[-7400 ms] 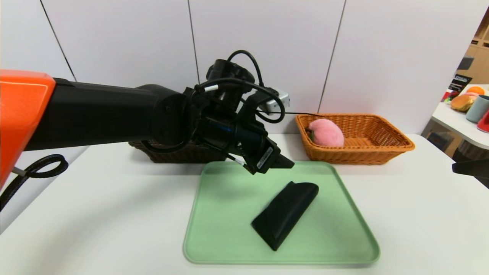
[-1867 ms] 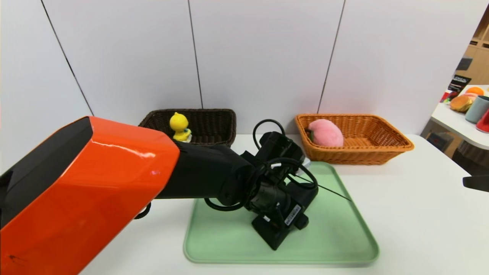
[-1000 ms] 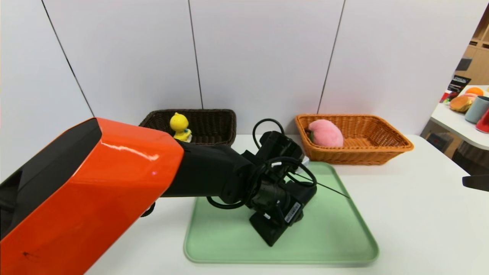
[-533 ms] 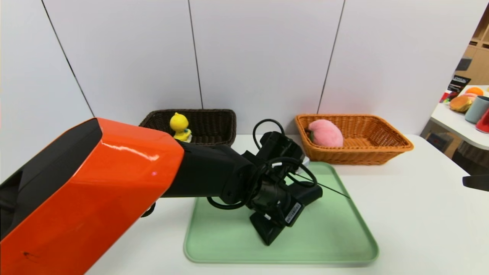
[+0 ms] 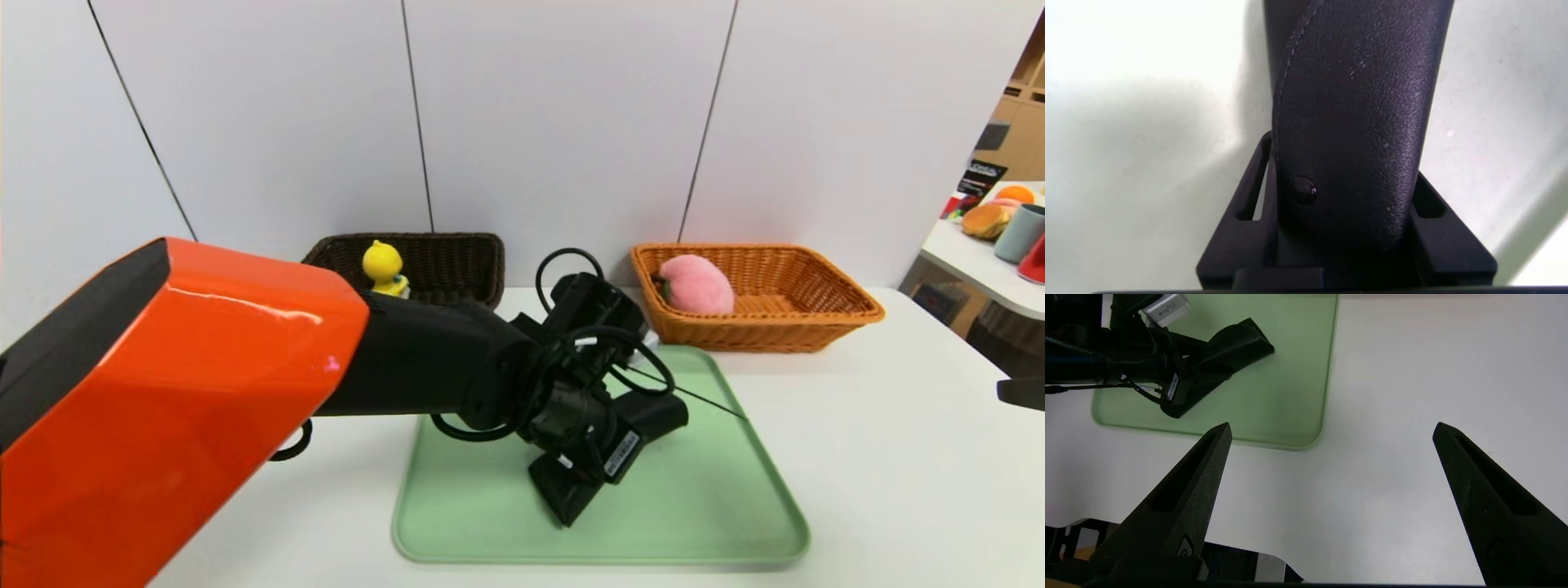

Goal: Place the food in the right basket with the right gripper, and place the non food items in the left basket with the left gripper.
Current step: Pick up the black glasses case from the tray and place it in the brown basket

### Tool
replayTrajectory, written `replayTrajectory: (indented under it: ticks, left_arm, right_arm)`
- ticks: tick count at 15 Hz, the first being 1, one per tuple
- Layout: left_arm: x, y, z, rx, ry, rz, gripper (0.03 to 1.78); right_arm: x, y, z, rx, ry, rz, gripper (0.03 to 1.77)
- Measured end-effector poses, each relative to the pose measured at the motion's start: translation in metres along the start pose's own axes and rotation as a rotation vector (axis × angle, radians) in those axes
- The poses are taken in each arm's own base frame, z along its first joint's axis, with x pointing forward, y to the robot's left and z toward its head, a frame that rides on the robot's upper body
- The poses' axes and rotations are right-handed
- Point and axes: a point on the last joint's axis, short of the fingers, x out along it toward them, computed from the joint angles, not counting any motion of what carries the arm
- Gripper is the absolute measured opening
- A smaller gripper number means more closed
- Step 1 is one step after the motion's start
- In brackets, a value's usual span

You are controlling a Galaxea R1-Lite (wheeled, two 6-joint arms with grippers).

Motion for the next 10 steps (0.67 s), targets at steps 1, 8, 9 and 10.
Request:
replayTrajectory:
  ticks: [1, 8, 9, 10]
  left_arm:
    - [-0.008, 0.000, 0.005, 0.000, -0.025, 0.001, 0.61]
    - [-0.074, -0.002, 0.026, -0.029, -0.161, 0.025, 0.51]
    - [-0.082, -0.002, 0.028, -0.040, -0.179, 0.027, 0.51]
    - [-0.090, -0.002, 0.029, -0.046, -0.189, 0.027, 0.51]
  right_arm:
    - [0.000, 0.000, 0.000, 0.001, -0.001, 0.000, 1.70]
    - [0.003, -0.001, -0.006, 0.024, 0.018, -0.006, 1.70]
    - [0.004, -0.002, -0.007, 0.024, 0.022, -0.007, 1.70]
    - [0.004, -0.002, -0.008, 0.023, 0.027, -0.009, 1.70]
